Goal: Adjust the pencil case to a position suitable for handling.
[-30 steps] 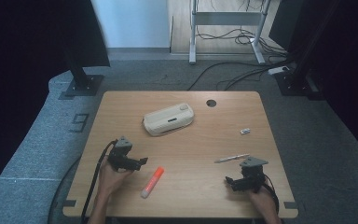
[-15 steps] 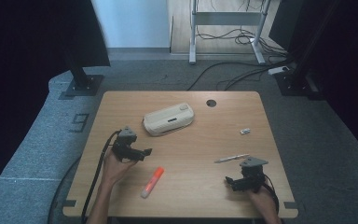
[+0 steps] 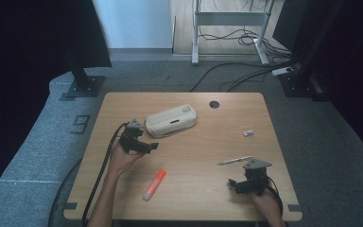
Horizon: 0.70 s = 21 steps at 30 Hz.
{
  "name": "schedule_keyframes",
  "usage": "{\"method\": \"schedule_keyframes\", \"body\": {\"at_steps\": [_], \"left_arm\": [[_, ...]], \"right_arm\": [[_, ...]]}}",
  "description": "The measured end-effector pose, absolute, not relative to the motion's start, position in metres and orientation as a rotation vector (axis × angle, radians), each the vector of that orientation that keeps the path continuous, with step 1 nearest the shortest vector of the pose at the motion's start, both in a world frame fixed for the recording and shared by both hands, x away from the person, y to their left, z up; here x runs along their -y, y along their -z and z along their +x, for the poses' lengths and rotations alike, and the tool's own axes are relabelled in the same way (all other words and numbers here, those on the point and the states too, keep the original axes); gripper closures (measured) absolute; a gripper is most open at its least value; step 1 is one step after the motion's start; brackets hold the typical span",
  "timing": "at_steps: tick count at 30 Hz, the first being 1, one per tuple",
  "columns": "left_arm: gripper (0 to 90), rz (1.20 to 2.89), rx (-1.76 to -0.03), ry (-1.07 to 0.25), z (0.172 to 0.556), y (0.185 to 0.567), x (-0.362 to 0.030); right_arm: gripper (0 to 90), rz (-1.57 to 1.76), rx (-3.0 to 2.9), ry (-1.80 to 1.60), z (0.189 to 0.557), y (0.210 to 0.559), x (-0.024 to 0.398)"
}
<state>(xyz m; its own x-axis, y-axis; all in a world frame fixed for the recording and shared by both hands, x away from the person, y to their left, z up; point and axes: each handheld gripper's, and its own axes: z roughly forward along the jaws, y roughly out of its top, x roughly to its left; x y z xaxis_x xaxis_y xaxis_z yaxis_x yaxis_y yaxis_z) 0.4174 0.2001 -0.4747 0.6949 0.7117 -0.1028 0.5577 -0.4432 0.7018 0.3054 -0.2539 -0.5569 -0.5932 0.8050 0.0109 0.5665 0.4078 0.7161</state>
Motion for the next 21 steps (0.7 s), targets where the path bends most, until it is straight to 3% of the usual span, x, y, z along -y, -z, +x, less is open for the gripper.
{"method": "schedule_keyframes", "body": {"at_steps": [21], "left_arm": [[7.5,2.234,-0.953,-0.271,0.461,0.470,-0.185]], "right_arm": [[0.0,1.187,-2.332,-0.992,0.305,0.557,0.254]]}}
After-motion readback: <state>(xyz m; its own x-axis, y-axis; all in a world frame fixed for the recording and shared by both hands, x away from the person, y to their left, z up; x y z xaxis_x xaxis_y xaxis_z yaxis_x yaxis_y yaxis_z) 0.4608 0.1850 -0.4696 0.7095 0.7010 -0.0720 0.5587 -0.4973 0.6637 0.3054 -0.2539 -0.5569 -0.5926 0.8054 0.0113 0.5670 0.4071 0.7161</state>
